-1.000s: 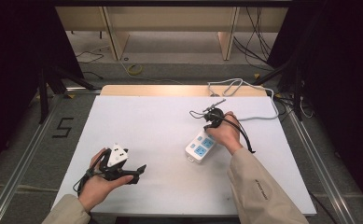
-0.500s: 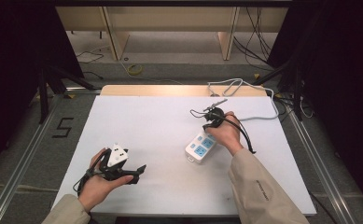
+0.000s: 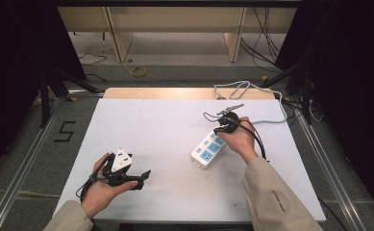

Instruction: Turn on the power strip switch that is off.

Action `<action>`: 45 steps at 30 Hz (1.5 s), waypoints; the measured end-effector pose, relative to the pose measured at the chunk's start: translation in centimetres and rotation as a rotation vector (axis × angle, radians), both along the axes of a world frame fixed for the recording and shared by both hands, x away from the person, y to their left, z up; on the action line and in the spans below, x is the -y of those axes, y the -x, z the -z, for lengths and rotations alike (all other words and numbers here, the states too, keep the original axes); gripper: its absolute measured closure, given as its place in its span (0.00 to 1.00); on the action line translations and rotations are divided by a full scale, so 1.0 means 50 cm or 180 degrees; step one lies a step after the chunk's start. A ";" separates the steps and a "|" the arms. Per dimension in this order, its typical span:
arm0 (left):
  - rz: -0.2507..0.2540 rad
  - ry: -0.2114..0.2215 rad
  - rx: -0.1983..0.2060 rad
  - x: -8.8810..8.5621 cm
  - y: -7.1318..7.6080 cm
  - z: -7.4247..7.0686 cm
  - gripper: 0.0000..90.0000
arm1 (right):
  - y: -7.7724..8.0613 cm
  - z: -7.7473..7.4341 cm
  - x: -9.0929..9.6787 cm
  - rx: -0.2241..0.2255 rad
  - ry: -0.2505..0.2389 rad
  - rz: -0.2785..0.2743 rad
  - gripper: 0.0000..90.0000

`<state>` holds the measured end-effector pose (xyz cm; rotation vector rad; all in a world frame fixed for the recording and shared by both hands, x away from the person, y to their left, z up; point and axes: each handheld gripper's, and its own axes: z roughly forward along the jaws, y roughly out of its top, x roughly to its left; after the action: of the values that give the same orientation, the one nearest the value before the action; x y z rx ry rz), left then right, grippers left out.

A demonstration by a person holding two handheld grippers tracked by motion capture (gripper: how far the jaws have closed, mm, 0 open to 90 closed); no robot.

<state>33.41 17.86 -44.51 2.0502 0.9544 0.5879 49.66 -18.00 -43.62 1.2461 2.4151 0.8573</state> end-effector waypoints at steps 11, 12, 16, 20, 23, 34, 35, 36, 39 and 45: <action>-0.0002 -0.0003 -0.0006 0.000 0.000 0.000 0.16 | 0.026 -0.011 0.026 0.0079 -0.0099 -0.0008 0.88; -0.0003 -0.0005 -0.0005 0.000 0.000 0.000 0.16 | 0.028 -0.012 0.028 0.0097 -0.0087 -0.0014 0.88; -0.0005 -0.0007 -0.0008 0.000 0.000 0.000 0.16 | 0.041 -0.017 0.039 0.0128 -0.0151 -0.0007 0.85; -0.0008 -0.0012 -0.0011 0.000 0.000 0.000 0.16 | 0.052 -0.018 0.049 0.0164 -0.0182 -0.0007 0.82; -0.0009 -0.0011 -0.0013 -0.001 -0.001 0.001 0.16 | 0.061 -0.019 0.056 0.0177 -0.0198 -0.0007 0.80; -0.0022 -0.0018 -0.0012 -0.003 -0.001 0.001 0.16 | 0.097 -0.022 0.074 0.0243 -0.0313 -0.0020 0.75; -0.0020 -0.0019 -0.0016 -0.003 -0.001 0.001 0.16 | 0.101 -0.023 0.076 0.0253 -0.0312 -0.0016 0.74; -0.0026 -0.0007 -0.0015 -0.002 -0.001 0.001 0.16 | 0.104 -0.023 0.079 0.0269 -0.0331 -0.0005 0.73; -0.0028 0.0000 -0.0016 -0.002 -0.001 0.001 0.16 | 0.117 -0.026 0.088 0.0287 -0.0365 0.0018 0.70; -0.0025 -0.0006 -0.0020 -0.003 -0.001 0.002 0.16 | 0.141 -0.023 0.111 0.0290 -0.0385 0.0042 0.66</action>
<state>33.46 18.02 -44.58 2.0520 0.9665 0.5869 42.62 -23.55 -42.45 1.2354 2.3116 1.0468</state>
